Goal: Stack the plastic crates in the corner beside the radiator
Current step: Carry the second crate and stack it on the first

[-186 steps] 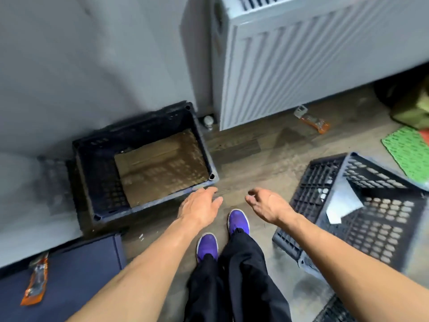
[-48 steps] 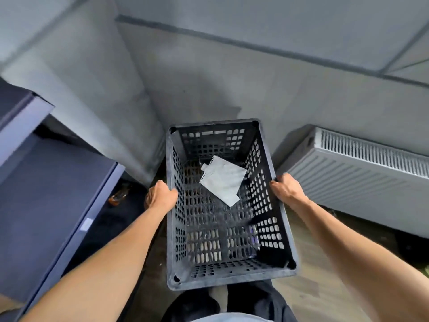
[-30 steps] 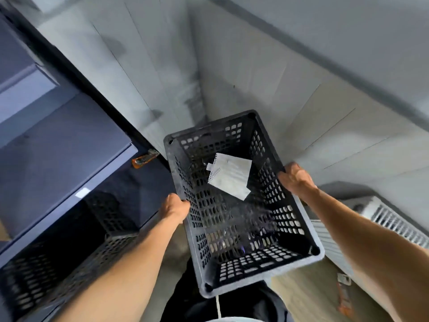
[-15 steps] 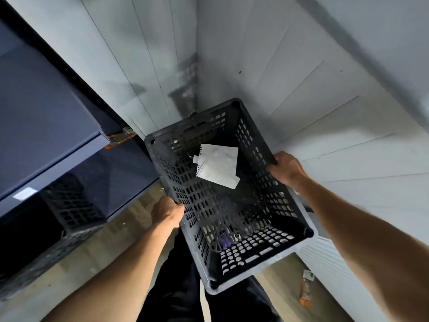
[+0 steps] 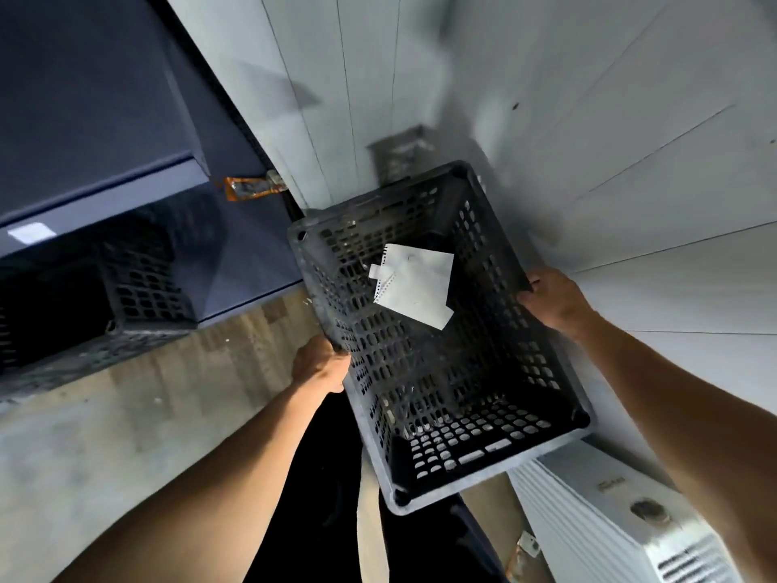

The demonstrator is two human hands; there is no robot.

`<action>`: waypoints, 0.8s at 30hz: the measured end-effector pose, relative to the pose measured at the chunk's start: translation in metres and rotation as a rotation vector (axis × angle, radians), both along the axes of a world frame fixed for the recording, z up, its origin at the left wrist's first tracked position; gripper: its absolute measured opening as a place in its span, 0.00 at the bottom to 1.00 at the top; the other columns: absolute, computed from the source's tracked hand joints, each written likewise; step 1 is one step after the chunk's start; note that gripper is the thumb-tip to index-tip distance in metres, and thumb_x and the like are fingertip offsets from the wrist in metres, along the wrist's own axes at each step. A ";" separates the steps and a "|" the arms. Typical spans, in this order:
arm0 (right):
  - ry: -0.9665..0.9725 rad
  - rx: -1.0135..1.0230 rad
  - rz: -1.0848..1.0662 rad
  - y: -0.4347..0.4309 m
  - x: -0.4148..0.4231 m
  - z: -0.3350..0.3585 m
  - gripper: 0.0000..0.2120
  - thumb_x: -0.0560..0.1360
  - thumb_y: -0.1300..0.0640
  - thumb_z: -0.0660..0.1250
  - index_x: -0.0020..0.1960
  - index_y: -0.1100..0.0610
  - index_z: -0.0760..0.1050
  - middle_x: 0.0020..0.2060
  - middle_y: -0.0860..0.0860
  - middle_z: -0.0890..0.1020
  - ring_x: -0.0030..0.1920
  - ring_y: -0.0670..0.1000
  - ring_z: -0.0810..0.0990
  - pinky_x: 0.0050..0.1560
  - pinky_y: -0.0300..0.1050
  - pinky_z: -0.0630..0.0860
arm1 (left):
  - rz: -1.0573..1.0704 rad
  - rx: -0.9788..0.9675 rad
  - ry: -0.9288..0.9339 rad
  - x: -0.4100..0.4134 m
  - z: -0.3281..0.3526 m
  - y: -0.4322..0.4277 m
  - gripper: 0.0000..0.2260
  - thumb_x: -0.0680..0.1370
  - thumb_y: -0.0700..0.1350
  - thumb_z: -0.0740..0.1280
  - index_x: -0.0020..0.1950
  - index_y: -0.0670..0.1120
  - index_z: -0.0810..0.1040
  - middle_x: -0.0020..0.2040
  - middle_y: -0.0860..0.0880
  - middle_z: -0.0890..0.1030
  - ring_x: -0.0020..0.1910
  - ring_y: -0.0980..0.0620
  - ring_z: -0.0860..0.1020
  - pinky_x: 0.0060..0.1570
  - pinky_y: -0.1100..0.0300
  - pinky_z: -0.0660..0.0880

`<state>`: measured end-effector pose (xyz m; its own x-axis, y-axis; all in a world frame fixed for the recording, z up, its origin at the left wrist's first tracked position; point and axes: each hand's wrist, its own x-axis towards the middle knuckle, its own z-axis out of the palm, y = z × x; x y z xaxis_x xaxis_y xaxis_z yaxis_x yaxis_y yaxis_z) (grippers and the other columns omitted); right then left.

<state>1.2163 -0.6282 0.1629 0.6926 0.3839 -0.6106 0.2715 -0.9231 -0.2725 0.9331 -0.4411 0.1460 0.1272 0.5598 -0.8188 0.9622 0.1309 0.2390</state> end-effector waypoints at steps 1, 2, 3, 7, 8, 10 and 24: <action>0.000 0.010 0.023 -0.001 0.002 -0.002 0.11 0.75 0.60 0.66 0.56 0.61 0.79 0.50 0.61 0.82 0.52 0.61 0.80 0.52 0.49 0.74 | 0.025 0.002 0.004 0.000 -0.003 -0.005 0.08 0.74 0.46 0.68 0.43 0.41 0.78 0.44 0.41 0.84 0.39 0.44 0.85 0.45 0.49 0.83; 0.004 0.020 0.040 -0.001 0.005 -0.004 0.11 0.75 0.60 0.66 0.56 0.61 0.79 0.49 0.61 0.82 0.52 0.61 0.80 0.51 0.49 0.75 | 0.034 0.009 0.010 0.000 -0.006 -0.008 0.08 0.74 0.46 0.68 0.44 0.41 0.78 0.44 0.41 0.84 0.39 0.44 0.85 0.44 0.49 0.83; 0.013 0.022 0.055 -0.002 0.008 -0.008 0.11 0.74 0.60 0.66 0.55 0.61 0.79 0.49 0.60 0.83 0.51 0.61 0.80 0.51 0.49 0.75 | 0.042 0.013 0.018 0.001 -0.007 -0.013 0.07 0.75 0.45 0.68 0.44 0.41 0.78 0.44 0.41 0.84 0.39 0.44 0.85 0.44 0.50 0.83; 0.047 0.030 0.083 -0.006 0.021 -0.029 0.11 0.73 0.59 0.66 0.54 0.61 0.79 0.48 0.60 0.83 0.49 0.60 0.81 0.50 0.48 0.76 | 0.083 0.030 0.012 0.004 -0.017 -0.025 0.08 0.75 0.46 0.68 0.46 0.41 0.78 0.45 0.41 0.84 0.41 0.42 0.84 0.46 0.49 0.83; 0.047 0.035 0.093 -0.007 0.022 -0.033 0.11 0.73 0.60 0.66 0.54 0.61 0.79 0.48 0.60 0.83 0.50 0.60 0.81 0.49 0.48 0.76 | 0.096 0.029 0.015 0.003 -0.022 -0.027 0.09 0.74 0.47 0.68 0.47 0.42 0.77 0.46 0.41 0.84 0.42 0.42 0.84 0.46 0.49 0.83; 0.064 0.065 0.095 -0.007 0.023 -0.035 0.09 0.74 0.62 0.66 0.53 0.60 0.79 0.47 0.57 0.83 0.50 0.57 0.81 0.48 0.45 0.74 | 0.115 0.016 0.012 0.003 -0.032 -0.029 0.10 0.73 0.48 0.69 0.48 0.42 0.77 0.47 0.41 0.84 0.43 0.42 0.84 0.46 0.49 0.83; 0.030 0.052 0.103 -0.013 0.028 -0.045 0.09 0.71 0.64 0.62 0.46 0.59 0.81 0.39 0.59 0.84 0.41 0.60 0.82 0.48 0.55 0.81 | 0.067 0.025 0.028 0.018 -0.038 -0.042 0.10 0.78 0.46 0.68 0.50 0.38 0.77 0.45 0.42 0.83 0.42 0.45 0.84 0.43 0.52 0.83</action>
